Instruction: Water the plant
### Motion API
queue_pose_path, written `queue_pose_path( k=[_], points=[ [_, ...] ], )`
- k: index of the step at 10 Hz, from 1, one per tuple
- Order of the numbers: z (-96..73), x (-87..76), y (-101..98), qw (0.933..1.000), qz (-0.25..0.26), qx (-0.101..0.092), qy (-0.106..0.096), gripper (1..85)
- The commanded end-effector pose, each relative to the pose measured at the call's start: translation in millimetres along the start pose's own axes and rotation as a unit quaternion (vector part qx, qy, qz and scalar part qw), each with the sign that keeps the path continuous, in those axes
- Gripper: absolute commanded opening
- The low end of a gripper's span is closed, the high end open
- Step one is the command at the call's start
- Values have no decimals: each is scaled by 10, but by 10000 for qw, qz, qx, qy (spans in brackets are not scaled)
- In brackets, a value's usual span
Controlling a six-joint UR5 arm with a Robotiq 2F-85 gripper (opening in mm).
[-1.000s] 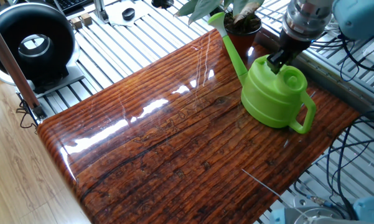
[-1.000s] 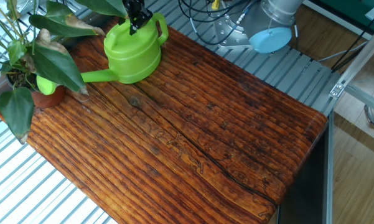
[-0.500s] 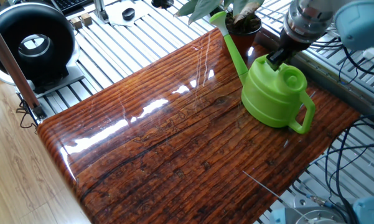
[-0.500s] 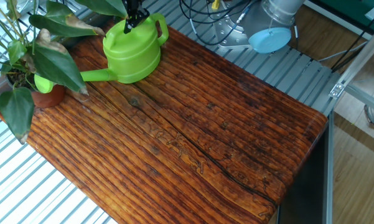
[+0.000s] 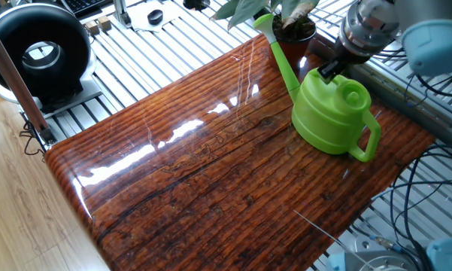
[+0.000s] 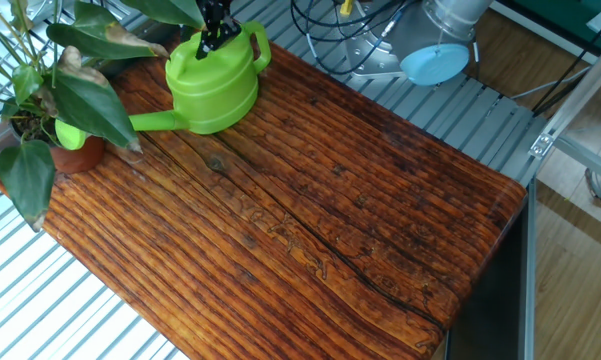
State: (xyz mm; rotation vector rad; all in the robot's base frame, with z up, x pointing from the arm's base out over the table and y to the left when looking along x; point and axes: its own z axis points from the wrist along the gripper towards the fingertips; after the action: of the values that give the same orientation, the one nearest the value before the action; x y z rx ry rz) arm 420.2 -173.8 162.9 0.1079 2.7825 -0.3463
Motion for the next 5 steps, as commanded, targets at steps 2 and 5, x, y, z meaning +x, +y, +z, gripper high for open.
queue_pose_path(
  k=[2, 5],
  points=[
    [94, -60, 2, 9998, 21, 34, -174, 410],
    [140, 25, 20, 9998, 41, 18, -180, 410]
  ],
)
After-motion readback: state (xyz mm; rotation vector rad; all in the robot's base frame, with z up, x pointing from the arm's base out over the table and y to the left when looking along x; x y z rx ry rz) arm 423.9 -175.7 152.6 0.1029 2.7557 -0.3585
